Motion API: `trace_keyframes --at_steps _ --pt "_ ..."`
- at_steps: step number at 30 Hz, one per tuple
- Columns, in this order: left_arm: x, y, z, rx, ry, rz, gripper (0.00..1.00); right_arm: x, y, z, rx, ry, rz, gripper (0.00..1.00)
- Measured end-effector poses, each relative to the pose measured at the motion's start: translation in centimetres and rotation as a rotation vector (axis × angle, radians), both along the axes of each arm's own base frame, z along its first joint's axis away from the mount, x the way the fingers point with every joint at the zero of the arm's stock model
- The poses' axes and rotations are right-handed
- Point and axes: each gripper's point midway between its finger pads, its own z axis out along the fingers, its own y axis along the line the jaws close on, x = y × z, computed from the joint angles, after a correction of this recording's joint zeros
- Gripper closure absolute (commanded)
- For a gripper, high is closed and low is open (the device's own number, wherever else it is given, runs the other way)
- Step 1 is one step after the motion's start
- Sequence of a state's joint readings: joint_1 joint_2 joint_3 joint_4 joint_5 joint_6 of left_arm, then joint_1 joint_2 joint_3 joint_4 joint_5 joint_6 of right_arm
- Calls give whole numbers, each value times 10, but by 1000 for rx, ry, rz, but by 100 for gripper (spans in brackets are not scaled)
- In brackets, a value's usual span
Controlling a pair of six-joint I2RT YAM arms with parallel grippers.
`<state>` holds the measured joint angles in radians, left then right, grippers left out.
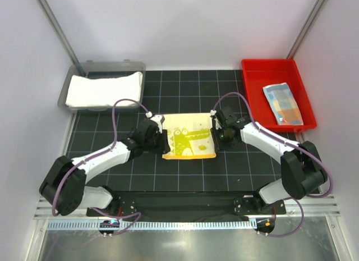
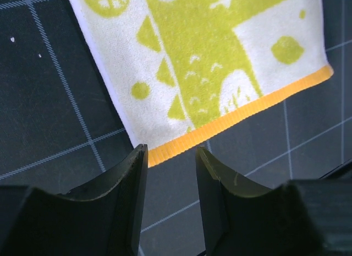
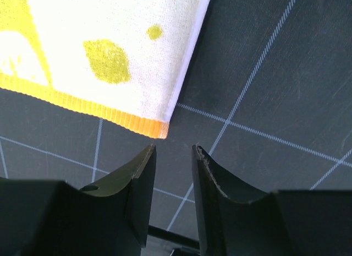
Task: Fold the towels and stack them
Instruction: Fold the towel
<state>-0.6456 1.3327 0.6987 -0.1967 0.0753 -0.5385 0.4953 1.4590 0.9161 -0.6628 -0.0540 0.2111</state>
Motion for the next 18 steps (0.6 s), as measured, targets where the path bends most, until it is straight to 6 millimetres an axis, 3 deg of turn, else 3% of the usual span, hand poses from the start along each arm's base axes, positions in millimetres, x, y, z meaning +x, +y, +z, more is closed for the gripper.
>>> trace_keyframes --at_steps 7,11,15,18 --pt "1 -5 7 -55 8 40 56 5 6 3 36 -3 -73 61" --pt "1 -15 -10 -84 66 51 59 16 18 1 107 -40 -150 61" --pt "-14 -16 -38 -104 155 67 59 12 15 -17 109 -29 -215 61" --pt "-15 -20 -35 -142 163 75 56 7 5 -31 56 -7 -256 62"
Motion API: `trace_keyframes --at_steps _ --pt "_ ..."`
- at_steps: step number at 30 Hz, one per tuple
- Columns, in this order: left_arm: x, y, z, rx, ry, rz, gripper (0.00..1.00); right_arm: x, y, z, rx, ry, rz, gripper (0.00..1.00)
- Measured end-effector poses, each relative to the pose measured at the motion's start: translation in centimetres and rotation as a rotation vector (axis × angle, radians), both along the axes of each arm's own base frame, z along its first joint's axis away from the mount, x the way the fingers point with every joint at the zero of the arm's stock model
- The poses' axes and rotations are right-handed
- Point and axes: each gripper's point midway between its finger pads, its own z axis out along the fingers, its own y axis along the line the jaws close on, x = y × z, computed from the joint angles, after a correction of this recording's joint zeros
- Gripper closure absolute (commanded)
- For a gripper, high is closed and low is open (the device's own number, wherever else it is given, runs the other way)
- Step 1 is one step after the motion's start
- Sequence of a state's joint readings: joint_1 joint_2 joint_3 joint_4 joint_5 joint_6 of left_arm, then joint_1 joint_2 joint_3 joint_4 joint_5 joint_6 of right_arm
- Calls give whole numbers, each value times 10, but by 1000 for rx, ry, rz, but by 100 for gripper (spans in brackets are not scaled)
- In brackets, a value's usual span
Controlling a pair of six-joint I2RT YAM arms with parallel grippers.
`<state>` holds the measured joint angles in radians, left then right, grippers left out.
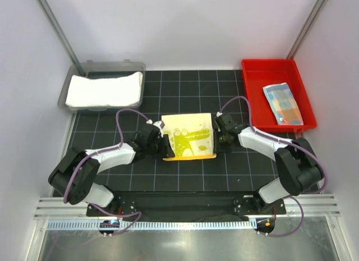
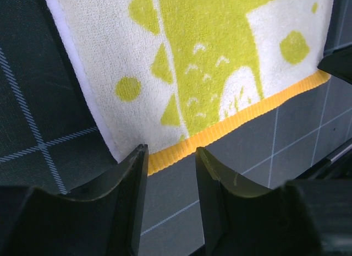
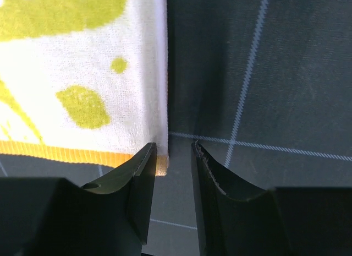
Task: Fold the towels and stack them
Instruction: Fold the towel
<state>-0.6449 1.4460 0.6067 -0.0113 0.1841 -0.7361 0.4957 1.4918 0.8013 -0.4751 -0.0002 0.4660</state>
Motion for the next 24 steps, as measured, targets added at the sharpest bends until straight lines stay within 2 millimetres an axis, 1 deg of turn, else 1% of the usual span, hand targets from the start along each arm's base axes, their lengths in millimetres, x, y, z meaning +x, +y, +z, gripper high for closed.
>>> trace_keyframes --at_steps 1,2,4,6,7,8,10,11,12,13,15,17,21,24 --pt "0 -1 1 -7 4 6 55 0 -2 -1 -11 2 -9 62" --pt "-1 0 3 -8 8 10 50 1 -4 -1 -18 -1 -17 62" --pt "-1 1 10 -4 9 14 46 3 -5 4 -26 -6 -22 65" --pt "10 0 27 -2 -5 28 45 12 -1 16 -18 -29 -22 74" --pt "20 -1 39 -5 -26 39 45 18 2 23 -12 -49 -21 84" --pt "33 -2 53 -7 -54 50 45 28 6 33 3 -82 -17 87" --pt "62 -4 80 -33 -115 81 45 54 17 54 48 -164 -21 92" --pt "77 -3 91 -40 -144 96 46 65 21 63 65 -195 -21 93" --pt "90 -2 98 -45 -160 110 46 78 25 70 81 -225 -21 93" --pt "102 -2 100 -45 -167 123 46 93 29 74 88 -245 -24 94" --pt "119 0 93 -25 -160 136 46 119 37 75 88 -274 -16 94" --pt "132 -1 73 10 -123 136 46 141 41 68 77 -289 -5 94" --pt "143 -1 31 79 -46 122 46 162 43 43 52 -282 18 94" --pt "153 2 11 118 -11 117 46 174 41 26 41 -267 26 94"
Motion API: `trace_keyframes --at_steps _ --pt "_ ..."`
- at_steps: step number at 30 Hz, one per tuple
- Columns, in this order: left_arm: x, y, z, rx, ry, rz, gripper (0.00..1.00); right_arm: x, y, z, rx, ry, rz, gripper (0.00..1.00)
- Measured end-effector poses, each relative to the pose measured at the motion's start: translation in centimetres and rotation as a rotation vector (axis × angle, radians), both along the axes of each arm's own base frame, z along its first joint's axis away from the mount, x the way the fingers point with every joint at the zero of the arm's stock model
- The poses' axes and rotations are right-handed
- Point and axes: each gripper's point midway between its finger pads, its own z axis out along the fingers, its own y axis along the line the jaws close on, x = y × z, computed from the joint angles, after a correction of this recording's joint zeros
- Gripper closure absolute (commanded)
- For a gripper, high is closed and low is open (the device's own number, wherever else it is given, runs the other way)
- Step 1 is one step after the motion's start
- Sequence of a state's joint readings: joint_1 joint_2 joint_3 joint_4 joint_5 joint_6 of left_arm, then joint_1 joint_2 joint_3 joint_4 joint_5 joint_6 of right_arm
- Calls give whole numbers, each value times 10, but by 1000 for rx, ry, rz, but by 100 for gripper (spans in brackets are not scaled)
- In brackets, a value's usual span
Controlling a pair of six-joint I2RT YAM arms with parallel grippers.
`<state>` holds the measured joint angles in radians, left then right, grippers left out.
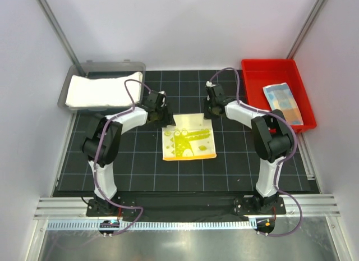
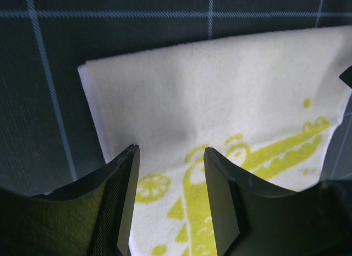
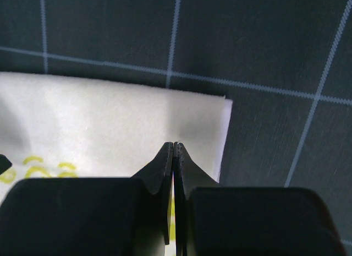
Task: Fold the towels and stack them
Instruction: Fold the towel
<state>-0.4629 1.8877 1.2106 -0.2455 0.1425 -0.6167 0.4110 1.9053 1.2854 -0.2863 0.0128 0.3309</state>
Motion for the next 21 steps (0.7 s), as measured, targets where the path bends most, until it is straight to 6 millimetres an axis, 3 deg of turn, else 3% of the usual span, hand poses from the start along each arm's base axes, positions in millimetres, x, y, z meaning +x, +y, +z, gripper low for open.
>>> trace_keyframes --at_steps 7,11,18,21 --pt "28 7 -9 24 -12 0 45 20 -21 -27 -11 21 -29 94" --pt "29 6 -9 22 -15 -20 45 27 -22 -25 7 7 -23 90" --pt "18 5 -4 38 -8 -129 44 20 -18 -22 41 34 97 63" --pt "22 8 14 68 -55 -189 43 18 -20 -12 71 50 175 58"
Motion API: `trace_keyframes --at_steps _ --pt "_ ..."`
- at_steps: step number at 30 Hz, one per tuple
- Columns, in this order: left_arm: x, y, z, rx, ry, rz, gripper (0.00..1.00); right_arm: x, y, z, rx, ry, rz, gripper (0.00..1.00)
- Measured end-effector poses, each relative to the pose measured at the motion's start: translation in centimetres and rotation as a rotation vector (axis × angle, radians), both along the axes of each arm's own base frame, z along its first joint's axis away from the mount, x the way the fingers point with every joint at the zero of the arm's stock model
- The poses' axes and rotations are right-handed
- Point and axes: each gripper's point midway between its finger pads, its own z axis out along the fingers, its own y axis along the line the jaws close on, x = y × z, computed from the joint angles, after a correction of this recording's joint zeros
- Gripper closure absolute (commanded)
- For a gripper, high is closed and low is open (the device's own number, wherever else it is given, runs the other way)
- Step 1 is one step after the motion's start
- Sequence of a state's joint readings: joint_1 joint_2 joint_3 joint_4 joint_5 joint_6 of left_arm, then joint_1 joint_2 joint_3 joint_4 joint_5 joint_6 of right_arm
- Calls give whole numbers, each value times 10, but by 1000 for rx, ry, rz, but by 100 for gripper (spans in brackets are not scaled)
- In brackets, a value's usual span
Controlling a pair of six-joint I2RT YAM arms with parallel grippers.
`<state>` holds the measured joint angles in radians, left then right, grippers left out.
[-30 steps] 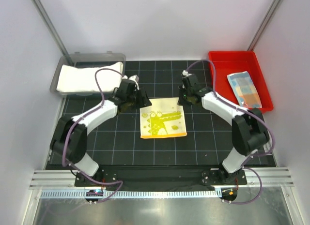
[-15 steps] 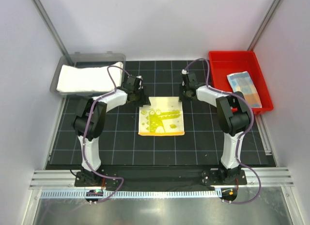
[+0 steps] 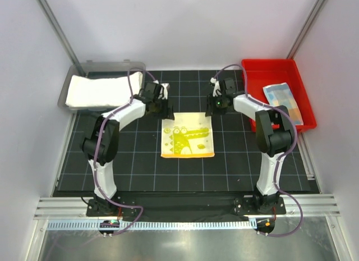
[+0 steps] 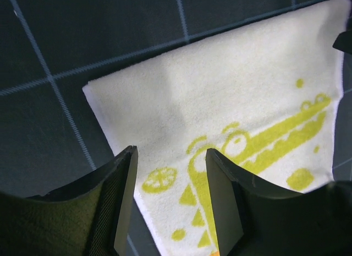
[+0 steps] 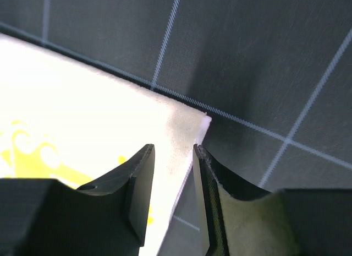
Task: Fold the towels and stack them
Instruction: Fold the towel
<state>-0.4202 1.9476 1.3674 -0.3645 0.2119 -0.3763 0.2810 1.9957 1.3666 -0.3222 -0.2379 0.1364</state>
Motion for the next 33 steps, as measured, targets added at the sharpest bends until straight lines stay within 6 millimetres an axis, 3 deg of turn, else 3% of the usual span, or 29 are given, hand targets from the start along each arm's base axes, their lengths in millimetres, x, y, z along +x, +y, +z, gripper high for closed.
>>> trace_keyframes --at_steps 5,8,11,18,21,33 --pt "33 3 51 -35 -117 -81 46 14 -7 31 69 -22 103 58" --pt "51 9 67 -55 -171 -130 46 26 -7 44 104 -46 171 58" --pt "57 14 58 -73 -163 -194 46 29 -3 40 137 -27 243 56" --pt "53 15 -2 -75 -23 -329 46 24 0 -3 211 122 370 53" --pt "49 15 -19 -70 22 -360 47 23 1 -6 243 146 401 53" --pt "54 20 -17 -78 22 -417 51 16 -10 -6 291 185 459 55"
